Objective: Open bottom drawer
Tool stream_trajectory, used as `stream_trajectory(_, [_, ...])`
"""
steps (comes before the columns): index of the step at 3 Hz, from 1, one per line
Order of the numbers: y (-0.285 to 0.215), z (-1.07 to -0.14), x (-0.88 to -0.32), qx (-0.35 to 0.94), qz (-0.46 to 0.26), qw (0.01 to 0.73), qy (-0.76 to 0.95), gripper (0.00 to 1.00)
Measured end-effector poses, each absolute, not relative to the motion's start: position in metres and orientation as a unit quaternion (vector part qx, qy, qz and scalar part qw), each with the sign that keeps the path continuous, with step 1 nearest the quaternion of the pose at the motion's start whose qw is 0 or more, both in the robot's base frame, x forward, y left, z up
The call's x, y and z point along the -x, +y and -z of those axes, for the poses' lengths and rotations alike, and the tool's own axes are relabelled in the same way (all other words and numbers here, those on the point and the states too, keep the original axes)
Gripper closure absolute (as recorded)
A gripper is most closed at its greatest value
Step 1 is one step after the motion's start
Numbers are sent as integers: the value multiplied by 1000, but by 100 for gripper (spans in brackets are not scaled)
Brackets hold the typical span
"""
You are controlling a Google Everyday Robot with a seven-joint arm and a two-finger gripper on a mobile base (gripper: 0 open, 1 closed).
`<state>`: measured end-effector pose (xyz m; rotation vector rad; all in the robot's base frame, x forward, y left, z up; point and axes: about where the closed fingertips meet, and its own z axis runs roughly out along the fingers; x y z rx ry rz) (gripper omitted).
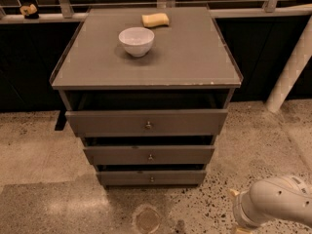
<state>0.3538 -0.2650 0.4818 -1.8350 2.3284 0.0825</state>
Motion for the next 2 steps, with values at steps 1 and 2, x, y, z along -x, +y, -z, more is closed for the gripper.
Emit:
stream_trajectory(1, [-279,-415,-360,601,-52,72,794,0])
stream_trajectory(2, [-278,-363,-376,613,-62,66,785,0])
